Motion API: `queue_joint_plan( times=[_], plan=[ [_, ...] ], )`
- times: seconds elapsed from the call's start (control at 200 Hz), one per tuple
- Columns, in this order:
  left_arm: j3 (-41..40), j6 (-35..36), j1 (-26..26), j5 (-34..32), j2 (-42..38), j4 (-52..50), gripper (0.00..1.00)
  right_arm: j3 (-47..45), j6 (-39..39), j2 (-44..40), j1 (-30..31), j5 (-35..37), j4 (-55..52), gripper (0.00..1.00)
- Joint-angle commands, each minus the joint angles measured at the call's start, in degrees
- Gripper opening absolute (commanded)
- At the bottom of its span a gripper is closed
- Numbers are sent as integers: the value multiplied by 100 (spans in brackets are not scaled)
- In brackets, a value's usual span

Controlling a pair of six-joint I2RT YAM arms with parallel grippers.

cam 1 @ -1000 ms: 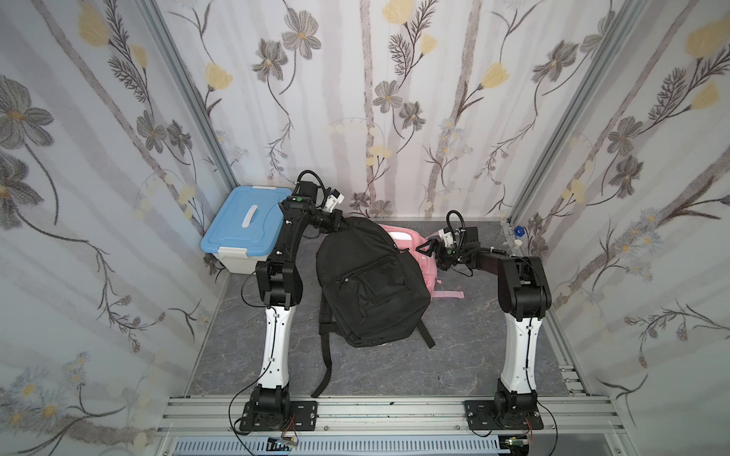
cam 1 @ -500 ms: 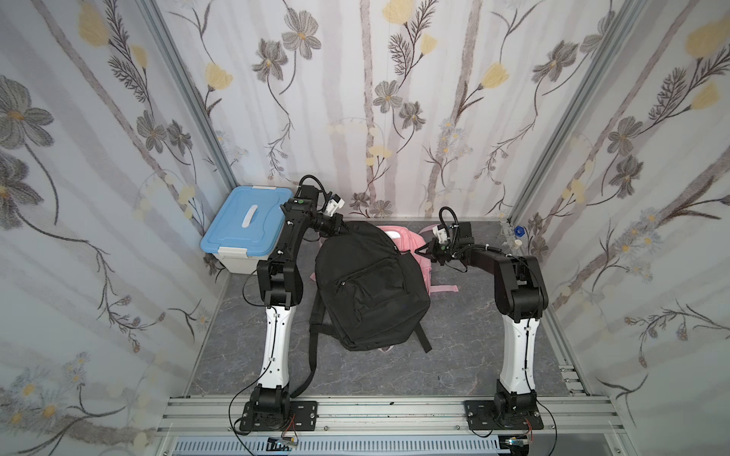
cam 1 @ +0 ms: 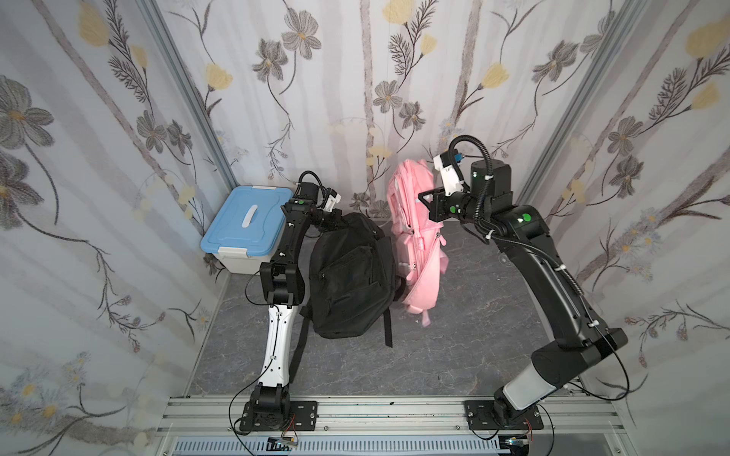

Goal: Zip up the backpack
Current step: Pick up the backpack from the center of the board, then place the backpack at the center of the board, then place the backpack on the backpack.

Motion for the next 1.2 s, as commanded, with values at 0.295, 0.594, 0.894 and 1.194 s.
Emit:
queue_joint_plan(
  times=[0.295, 0.594, 0.894, 1.194],
  plan=[
    [95, -674, -74, -161, 530, 874, 1, 731, -68, -405, 251, -582, 142, 0],
    [78, -1262, 14, -543, 308, 1503, 100, -16, 2600, -144, -492, -2742, 1837, 0],
    [65, -1566, 84, -1060, -83, 1602, 100, -2876, 2877, 775, -1288, -2800, 2531, 0],
    [-191, -1260, -112, -2518, -886, 1067, 100, -2295, 1352, 2572, -1369, -811, 681, 5]
  ],
)
